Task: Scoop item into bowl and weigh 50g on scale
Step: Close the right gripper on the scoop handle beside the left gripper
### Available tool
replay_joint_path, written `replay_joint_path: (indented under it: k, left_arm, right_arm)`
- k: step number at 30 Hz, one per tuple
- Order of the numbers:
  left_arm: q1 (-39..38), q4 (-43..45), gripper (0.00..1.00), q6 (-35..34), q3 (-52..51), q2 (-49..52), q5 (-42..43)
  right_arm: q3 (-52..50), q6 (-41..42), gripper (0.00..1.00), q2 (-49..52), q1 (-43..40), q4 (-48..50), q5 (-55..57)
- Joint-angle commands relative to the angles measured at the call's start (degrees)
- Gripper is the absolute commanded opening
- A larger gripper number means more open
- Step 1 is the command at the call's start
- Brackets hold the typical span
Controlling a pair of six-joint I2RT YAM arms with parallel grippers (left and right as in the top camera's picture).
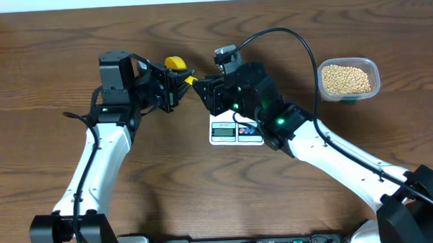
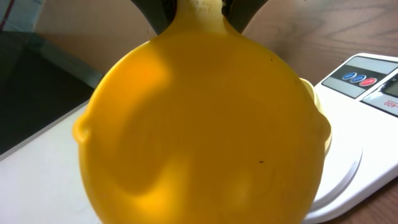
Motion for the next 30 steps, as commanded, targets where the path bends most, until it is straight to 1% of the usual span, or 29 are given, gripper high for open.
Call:
replay_joint_path:
  k: [1, 8, 11, 12, 16, 18, 24, 25, 27, 30]
  left_arm:
    - [-0.2, 0.2, 0.08, -0.5, 1.2, -0.6, 2.0]
    - [-0.2, 0.3, 0.08, -1.2, 1.2, -0.6, 3.9]
    - [-0.2, 0.3, 0.08, -1.2, 1.2, -0.6, 4.0]
    - [-0.2, 0.3, 0.08, -1.2, 1.2, -0.6, 4.3]
    - [-0.2, 0.3, 0.08, -1.6, 1.2, -0.6, 5.4]
    - [-0.2, 0.3, 0.08, -1.6, 1.2, -0.6, 5.7]
    - [-0.2, 0.3, 0.08, -1.8, 1.2, -0.6, 6.2]
    - [-0.2, 0.3, 0.08, -1.8, 1.2, -0.6, 6.2]
    - [-0.2, 0.3, 0.08, -1.9, 1.2, -0.6, 6.2]
    - [-0.2, 0.3, 0.08, -1.8, 1.2, -0.6, 6.2]
  right_arm:
    - [1.0, 0.4, 0.33, -0.2, 0.8, 0.6, 0.7]
    - [1.0, 0.4, 0.26, -0.2, 0.8, 1.3, 0.7]
    - [1.0, 0.4, 0.15, -0.2, 0.7, 2.4, 0.7]
    - [1.0, 0.4, 0.13, -0.2, 0.7, 2.6, 0.7]
    - [1.0, 0.3, 0.12, -0.2, 0.7, 3.0, 1.6]
    - [1.0, 0.4, 0.09, -0.2, 0.7, 2.9, 1.6]
    - [1.0, 0.3, 0.08, -0.2, 0.7, 2.9, 1.6]
    - [1.0, 0.1, 0.08, -0.2, 0.7, 2.9, 1.5]
    - [1.0, 0.2, 0.13, -0.2, 0.7, 2.7, 1.5]
    - [1.0, 0.1, 0.12, -0.2, 0.7, 2.4, 1.5]
